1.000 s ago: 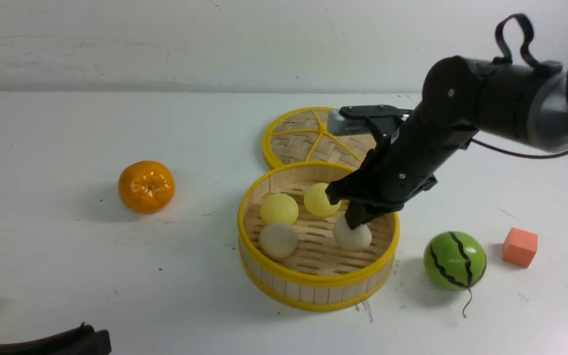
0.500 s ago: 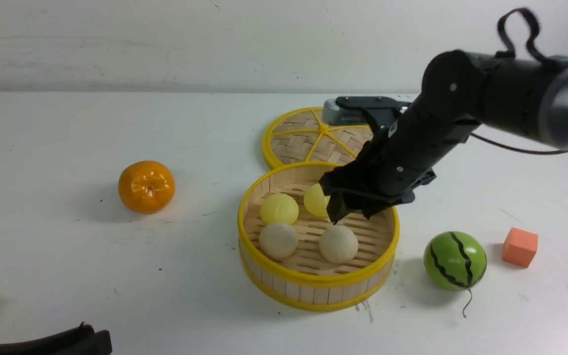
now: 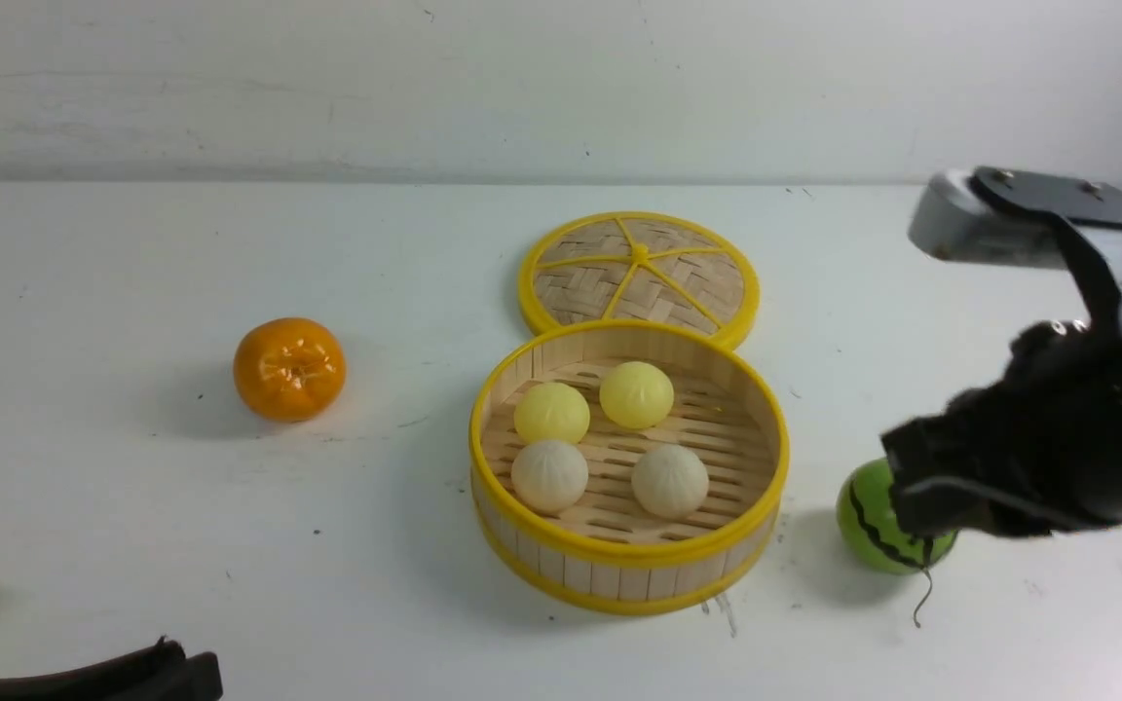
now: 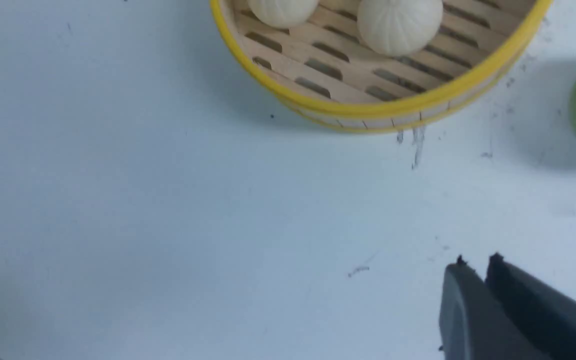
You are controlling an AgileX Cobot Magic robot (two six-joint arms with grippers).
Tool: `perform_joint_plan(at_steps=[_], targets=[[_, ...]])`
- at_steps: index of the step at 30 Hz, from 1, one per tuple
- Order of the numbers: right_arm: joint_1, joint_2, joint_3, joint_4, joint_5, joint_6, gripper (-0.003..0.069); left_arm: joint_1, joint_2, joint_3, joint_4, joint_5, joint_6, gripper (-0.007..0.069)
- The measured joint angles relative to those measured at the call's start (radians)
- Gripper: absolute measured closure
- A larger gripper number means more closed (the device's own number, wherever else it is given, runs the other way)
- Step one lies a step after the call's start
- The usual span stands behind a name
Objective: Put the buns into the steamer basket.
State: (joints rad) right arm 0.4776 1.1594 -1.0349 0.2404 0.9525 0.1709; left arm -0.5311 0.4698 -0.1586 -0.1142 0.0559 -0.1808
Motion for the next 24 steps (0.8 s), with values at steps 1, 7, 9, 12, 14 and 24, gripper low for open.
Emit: perform_joint_plan(at_steps=[1, 7, 9, 12, 14, 24], targets=[[0.0, -0.007, 0.006, -0.001, 0.0, 0.001, 0.0646, 0.0, 0.0, 0.0, 0.0, 0.0, 0.0, 0.0449], [0.0, -0.154, 0.131, -0.003, 0.057, 0.002, 0.0676, 0.0, 0.0, 0.0, 0.0, 0.0, 0.0, 0.0441], [0.0, -0.175, 0.141, -0.003, 0.109, 0.002, 0.0676, 0.0, 0.0, 0.0, 0.0, 0.0, 0.0, 0.044], [0.0, -0.185, 0.142, -0.003, 0.15, 0.002, 0.0676, 0.0, 0.0, 0.0, 0.0, 0.0, 0.0, 0.0438], [0.001, -0.192, 0.144, -0.015, 0.184, 0.002, 0.0676, 0.0, 0.0, 0.0, 0.0, 0.0, 0.0, 0.0435], [-0.136, -0.652, 0.578, -0.292, -0.273, 0.002, 0.0674, 0.0, 0.0, 0.0, 0.0, 0.001, 0.0, 0.0428]])
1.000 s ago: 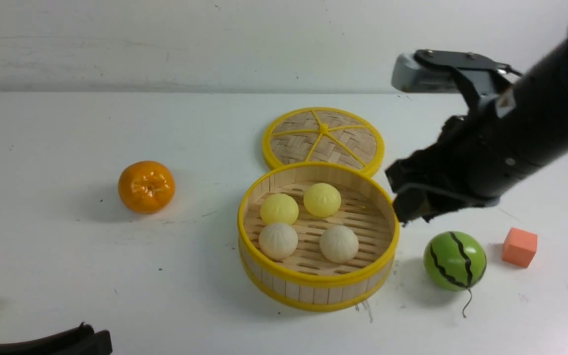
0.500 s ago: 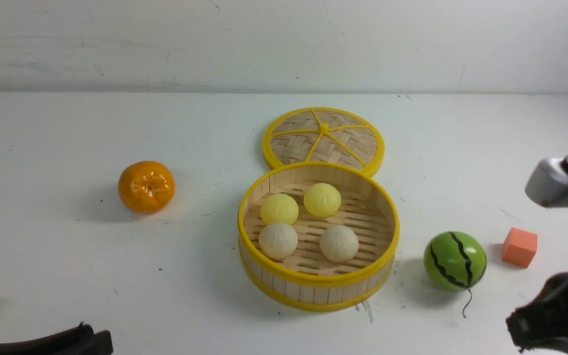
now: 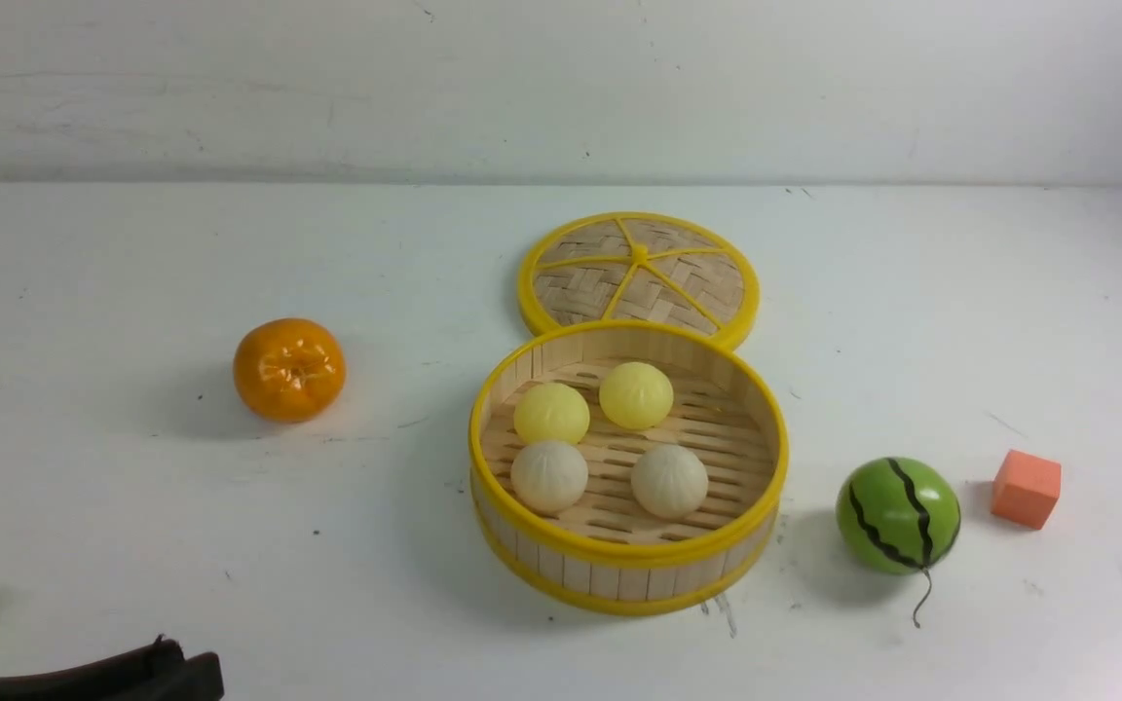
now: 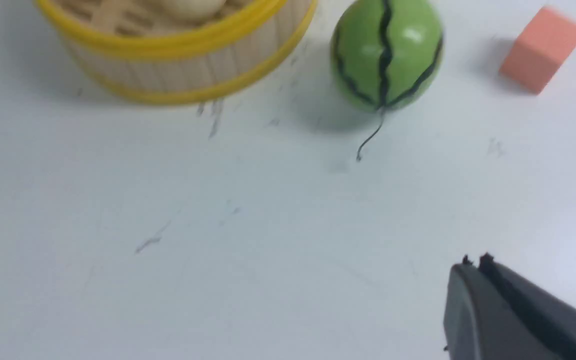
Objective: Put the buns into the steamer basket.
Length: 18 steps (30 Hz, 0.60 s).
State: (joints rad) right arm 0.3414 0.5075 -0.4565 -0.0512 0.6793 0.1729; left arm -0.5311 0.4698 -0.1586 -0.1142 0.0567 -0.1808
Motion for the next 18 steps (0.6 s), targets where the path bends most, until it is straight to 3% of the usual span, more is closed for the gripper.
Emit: perform_joint_plan(at_steps=[4, 7, 10, 18], targets=[[-0.133, -0.286, 0.299, -0.05, -0.243, 0.0, 0.0674, 0.0, 0.0, 0.0, 0.0, 0.0, 0.0, 0.0428], [-0.219, -0.417, 0.431, -0.054, -0.314, 0.004, 0.0673, 0.0, 0.0, 0.0, 0.0, 0.0, 0.0, 0.0428], [-0.273, -0.504, 0.476, -0.021, -0.297, 0.004, 0.0673, 0.0, 0.0, 0.0, 0.0, 0.0, 0.0, 0.0428], [-0.291, -0.518, 0.476, -0.004, -0.294, 0.004, 0.0669, 0.0, 0.0, 0.0, 0.0, 0.004, 0.0, 0.0424]])
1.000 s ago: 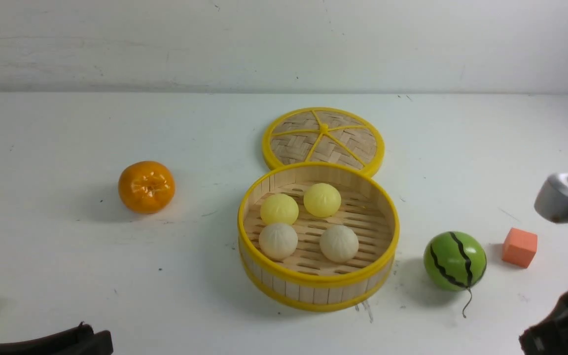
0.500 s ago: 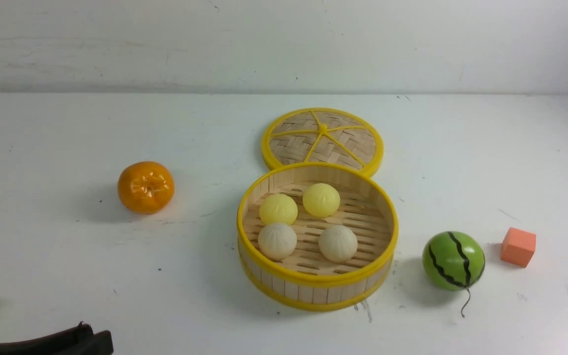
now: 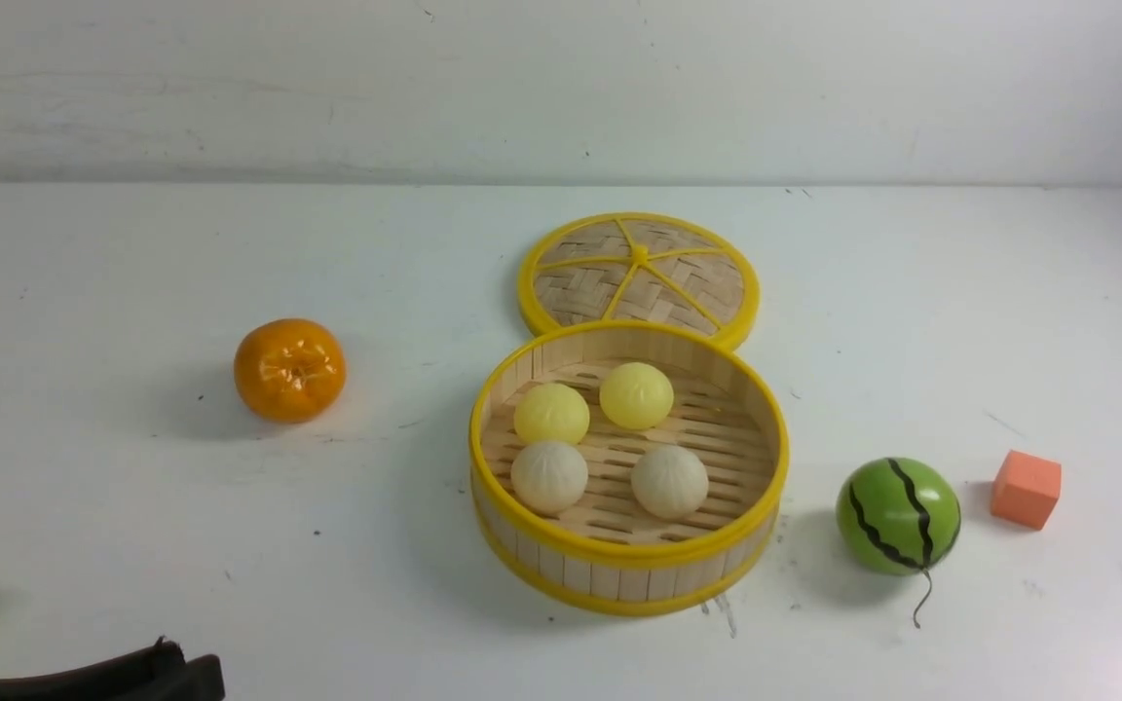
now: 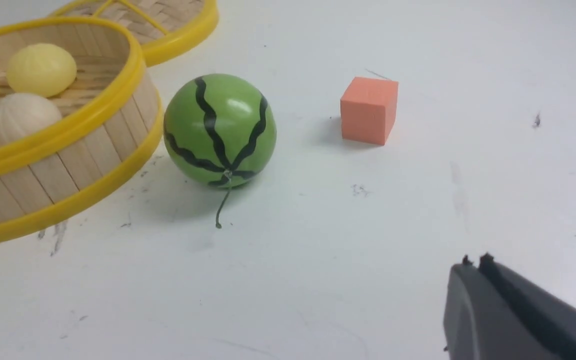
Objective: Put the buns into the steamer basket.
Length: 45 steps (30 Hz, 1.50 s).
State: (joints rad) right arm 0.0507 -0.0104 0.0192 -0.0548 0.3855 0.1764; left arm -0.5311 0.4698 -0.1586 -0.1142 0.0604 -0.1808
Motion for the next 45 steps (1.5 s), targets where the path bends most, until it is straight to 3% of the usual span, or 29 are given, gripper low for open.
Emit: perform_joint_plan(at_steps=[28, 31, 37, 41, 45], targets=[[0.0, 0.0, 0.0, 0.001, 0.0, 0.0, 0.0641, 0.001, -0.003, 0.004, 0.041, -0.03, 0.038, 0.0398], [0.0, 0.0, 0.0, 0.001, 0.0, 0.0, 0.0636, 0.054, -0.054, 0.017, 0.064, -0.046, 0.077, 0.0398], [0.0, 0.0, 0.0, 0.002, 0.0, 0.0, 0.0628, 0.279, -0.283, 0.057, 0.065, -0.05, 0.094, 0.0414], [0.0, 0.0, 0.0, 0.002, 0.0, 0.0, 0.0624, 0.413, -0.428, 0.109, 0.032, -0.051, 0.071, 0.0481], [0.0, 0.0, 0.0, 0.003, 0.0, 0.0, 0.0617, 0.495, -0.481, 0.18, 0.02, 0.014, -0.006, 0.0624]])
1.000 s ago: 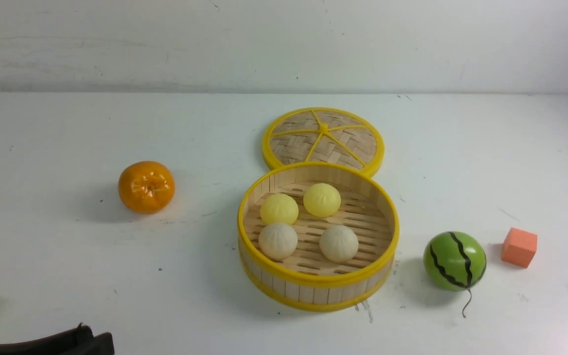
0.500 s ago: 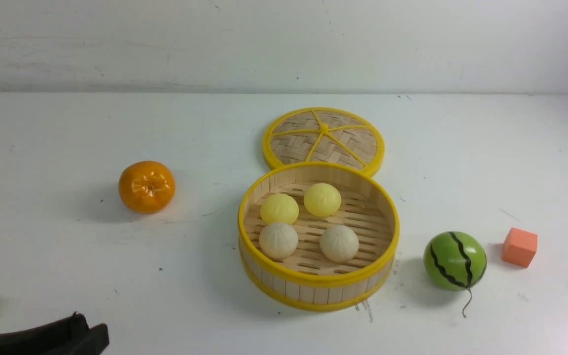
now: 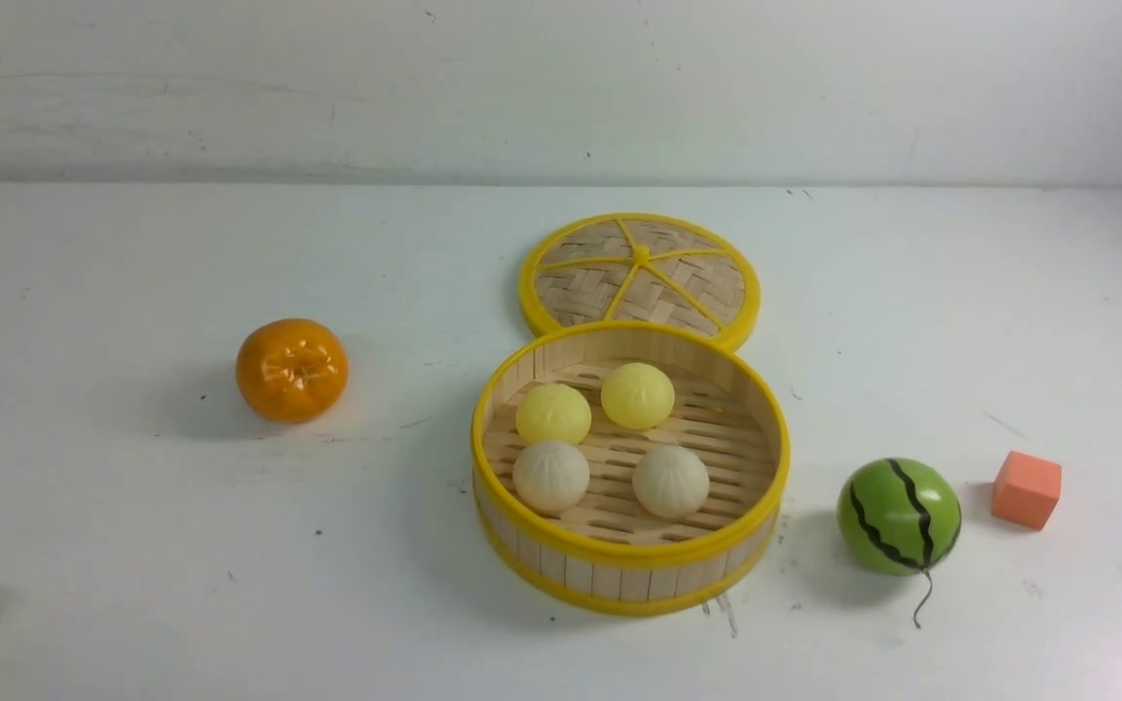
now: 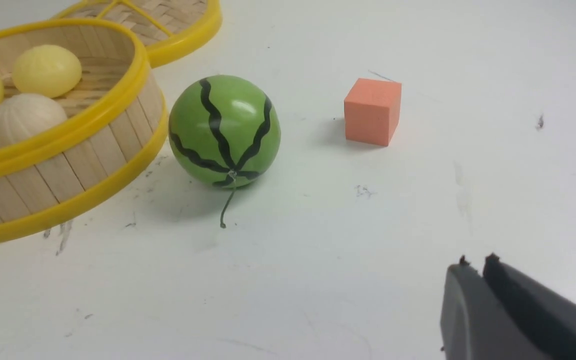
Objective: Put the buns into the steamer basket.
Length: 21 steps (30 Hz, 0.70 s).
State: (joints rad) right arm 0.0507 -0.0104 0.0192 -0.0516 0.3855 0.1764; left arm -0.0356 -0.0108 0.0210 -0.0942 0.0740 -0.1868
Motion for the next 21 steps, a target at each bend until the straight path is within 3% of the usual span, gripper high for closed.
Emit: perform_joint_plan(at_steps=[6, 21], targets=[[0.0, 0.0, 0.0, 0.001, 0.0, 0.0, 0.0609, 0.01, 0.0, 0.01, 0.0, 0.288, -0.079, 0.0638], [0.0, 0.0, 0.0, 0.001, 0.0, 0.0, 0.0582, 0.009, 0.0, 0.01, 0.001, 0.299, -0.092, 0.0638]])
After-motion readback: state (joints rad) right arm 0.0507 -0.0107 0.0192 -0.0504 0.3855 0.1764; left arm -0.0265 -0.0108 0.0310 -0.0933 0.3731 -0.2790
